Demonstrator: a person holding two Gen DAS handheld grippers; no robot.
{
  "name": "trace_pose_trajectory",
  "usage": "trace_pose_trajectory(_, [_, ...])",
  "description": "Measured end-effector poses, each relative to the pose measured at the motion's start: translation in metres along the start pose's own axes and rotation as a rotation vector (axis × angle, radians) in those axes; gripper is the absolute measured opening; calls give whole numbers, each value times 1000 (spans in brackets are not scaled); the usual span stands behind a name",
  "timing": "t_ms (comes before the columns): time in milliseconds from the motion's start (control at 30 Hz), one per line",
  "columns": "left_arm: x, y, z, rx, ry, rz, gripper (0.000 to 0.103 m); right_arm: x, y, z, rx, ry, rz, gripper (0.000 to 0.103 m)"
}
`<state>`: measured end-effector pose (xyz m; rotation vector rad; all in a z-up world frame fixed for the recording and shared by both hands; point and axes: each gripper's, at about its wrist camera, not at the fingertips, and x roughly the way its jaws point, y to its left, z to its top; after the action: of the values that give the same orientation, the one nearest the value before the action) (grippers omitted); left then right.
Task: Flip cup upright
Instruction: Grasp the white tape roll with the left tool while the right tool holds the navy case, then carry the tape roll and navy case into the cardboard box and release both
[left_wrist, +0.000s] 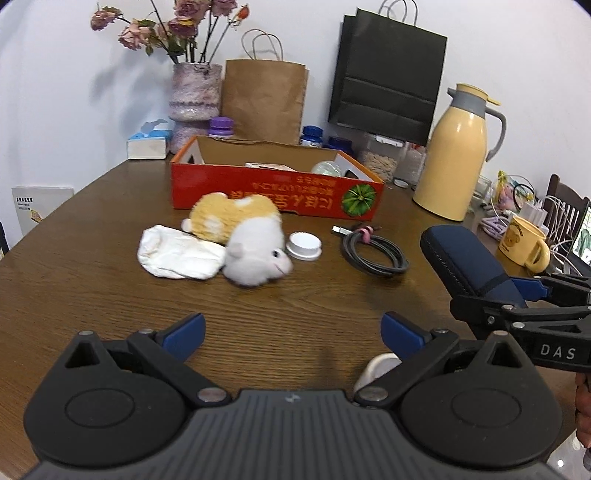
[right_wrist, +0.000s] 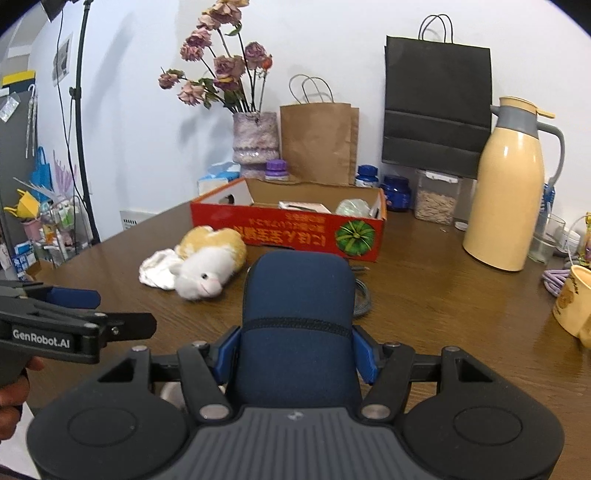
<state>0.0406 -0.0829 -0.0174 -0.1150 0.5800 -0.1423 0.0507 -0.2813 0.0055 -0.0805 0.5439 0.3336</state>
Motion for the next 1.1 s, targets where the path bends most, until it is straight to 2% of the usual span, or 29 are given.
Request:
trace_pose_trajectory(500, [11,-58,-28,52,5,22,103,-3,-37,-21,-9,57,-33,61])
trace_pose_trajectory(733, [18,-66,-36,76,24,41,99,-3,-46,-29,6,76,-42,61])
trace_pose_trajectory(833, [21,-66,-39,80,33,40,92,-1,-45,-31,5,83,-43,61])
trace_pose_trajectory(900, [24,-65,-40,83,44,40,81,0,-45,-31,5,84,-41,61])
trace_pose_trajectory(967, [27,-65,-41,85,56,25,63,0,-44,-31,6,83,-41,61])
trace_pose_trajectory(1000, [28,-65,-41,88,61,18,57,1,-43,-31,7,83,-41,61])
trace_pose_trajectory(1100, [28,-63,-41,95,55,10,54,1,-43,-31,7,87,-40,61])
